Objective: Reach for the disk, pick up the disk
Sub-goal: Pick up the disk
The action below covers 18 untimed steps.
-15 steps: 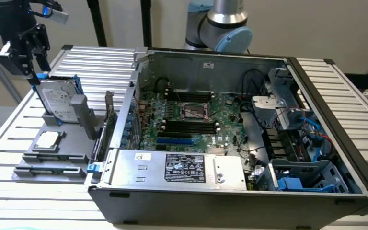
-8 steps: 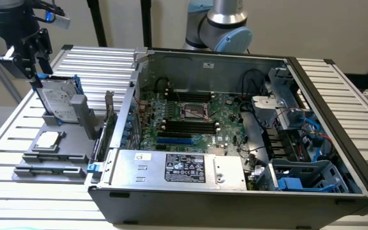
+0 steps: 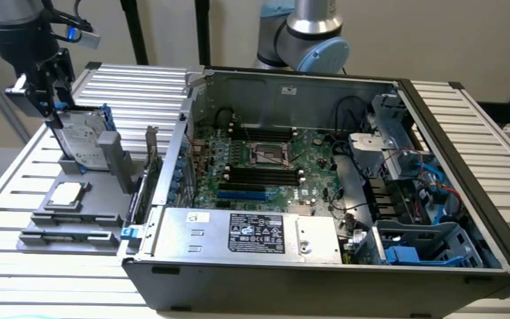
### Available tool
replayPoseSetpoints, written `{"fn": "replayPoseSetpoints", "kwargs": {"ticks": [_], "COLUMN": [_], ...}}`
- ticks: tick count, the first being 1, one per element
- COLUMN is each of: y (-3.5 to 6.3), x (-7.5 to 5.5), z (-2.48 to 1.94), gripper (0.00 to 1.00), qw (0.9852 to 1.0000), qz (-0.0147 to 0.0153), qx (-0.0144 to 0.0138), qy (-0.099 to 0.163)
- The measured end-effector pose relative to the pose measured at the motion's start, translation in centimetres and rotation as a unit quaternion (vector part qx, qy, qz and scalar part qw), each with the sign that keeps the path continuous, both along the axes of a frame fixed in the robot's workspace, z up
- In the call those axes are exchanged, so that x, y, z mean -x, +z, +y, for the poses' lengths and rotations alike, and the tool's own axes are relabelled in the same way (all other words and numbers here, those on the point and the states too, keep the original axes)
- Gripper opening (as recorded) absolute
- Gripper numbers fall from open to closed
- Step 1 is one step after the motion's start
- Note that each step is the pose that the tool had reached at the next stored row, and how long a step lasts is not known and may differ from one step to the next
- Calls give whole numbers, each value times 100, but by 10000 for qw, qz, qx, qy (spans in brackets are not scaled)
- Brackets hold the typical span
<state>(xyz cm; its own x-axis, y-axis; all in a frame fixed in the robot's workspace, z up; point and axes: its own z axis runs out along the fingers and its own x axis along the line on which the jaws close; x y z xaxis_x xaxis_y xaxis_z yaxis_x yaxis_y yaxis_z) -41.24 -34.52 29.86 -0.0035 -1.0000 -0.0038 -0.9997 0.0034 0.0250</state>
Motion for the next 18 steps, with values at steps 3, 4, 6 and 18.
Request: {"fn": "replayPoseSetpoints", "kwargs": {"ticks": [3, 4, 6, 18], "y": [-15, -21, -36, -88], "x": [8, 12, 23, 37], "z": [-1, -1, 0, 0], "gripper": [60, 60, 60, 60], "qw": [10000, 10000, 10000, 9999], "qz": [-2, -3, -8, -72], "qx": [-16, -16, -17, -28], "qy": [48, 52, 55, 96]}}
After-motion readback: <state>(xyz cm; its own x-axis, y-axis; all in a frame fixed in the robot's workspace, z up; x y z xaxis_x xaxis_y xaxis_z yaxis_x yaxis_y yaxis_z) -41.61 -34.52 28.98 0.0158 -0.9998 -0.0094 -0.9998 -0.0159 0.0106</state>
